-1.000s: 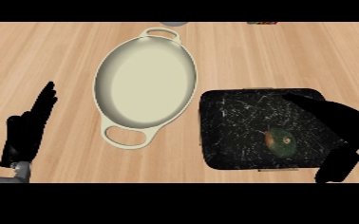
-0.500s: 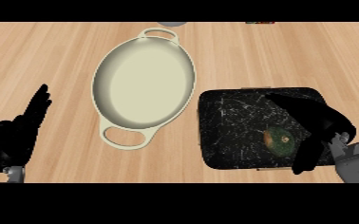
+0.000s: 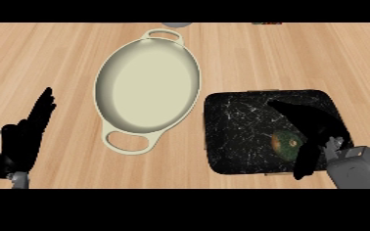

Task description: Pick the squash from the tray and place it in the pot

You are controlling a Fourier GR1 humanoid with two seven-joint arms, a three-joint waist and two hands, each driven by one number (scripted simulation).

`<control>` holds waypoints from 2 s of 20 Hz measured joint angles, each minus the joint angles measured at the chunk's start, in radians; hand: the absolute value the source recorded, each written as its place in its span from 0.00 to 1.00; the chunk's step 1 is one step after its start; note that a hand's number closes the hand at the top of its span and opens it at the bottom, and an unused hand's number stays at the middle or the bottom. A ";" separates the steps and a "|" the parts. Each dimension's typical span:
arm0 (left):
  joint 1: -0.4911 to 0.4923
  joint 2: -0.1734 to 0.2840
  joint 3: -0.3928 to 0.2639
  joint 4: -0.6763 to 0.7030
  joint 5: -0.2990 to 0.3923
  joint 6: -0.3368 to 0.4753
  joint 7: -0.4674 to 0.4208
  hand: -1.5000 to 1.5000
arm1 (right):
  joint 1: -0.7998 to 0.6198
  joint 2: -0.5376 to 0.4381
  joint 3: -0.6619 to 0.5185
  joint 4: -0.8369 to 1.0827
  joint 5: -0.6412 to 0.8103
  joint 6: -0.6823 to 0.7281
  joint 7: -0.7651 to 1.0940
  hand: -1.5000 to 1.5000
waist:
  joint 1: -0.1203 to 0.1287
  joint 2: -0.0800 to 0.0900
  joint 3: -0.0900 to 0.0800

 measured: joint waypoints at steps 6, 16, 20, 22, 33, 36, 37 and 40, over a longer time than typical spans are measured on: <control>-0.003 -0.011 0.046 0.023 -0.014 -0.042 -0.014 0.50 | -0.006 0.049 -0.026 0.082 0.104 -0.005 -0.070 0.00 | 0.000 0.001 0.000; -0.006 -0.064 0.071 -0.004 -0.064 -0.065 0.007 0.50 | 0.013 0.088 -0.048 0.154 0.233 0.010 -0.199 1.00 | 0.000 -0.002 -0.003; 0.001 -0.076 0.081 -0.004 -0.081 -0.079 0.003 0.50 | 0.025 0.098 -0.047 0.152 0.292 -0.017 -0.256 1.00 | -0.002 -0.005 -0.005; -0.002 -0.075 0.092 -0.010 -0.077 -0.096 0.012 0.50 | 0.016 0.105 -0.060 0.168 0.304 -0.016 -0.286 1.00 | -0.002 -0.005 -0.005; -0.038 -0.106 0.080 -0.008 -0.108 -0.117 0.013 0.50 | -0.038 0.420 0.159 0.089 0.417 -0.056 -0.107 1.00 | 0.048 0.001 -0.004; -0.059 -0.105 0.063 -0.007 -0.113 -0.129 0.016 0.50 | -0.100 0.490 0.285 0.096 0.423 -0.119 -0.014 1.00 | 0.085 0.005 -0.003; -0.064 -0.106 0.060 -0.001 -0.114 -0.131 0.017 0.50 | -0.123 0.504 0.320 0.099 0.426 -0.145 0.022 1.00 | 0.093 0.005 -0.003; -0.072 -0.112 0.046 0.005 -0.119 -0.135 0.019 0.50 | -0.202 0.531 0.421 0.089 0.438 -0.228 0.138 1.00 | 0.107 0.002 -0.003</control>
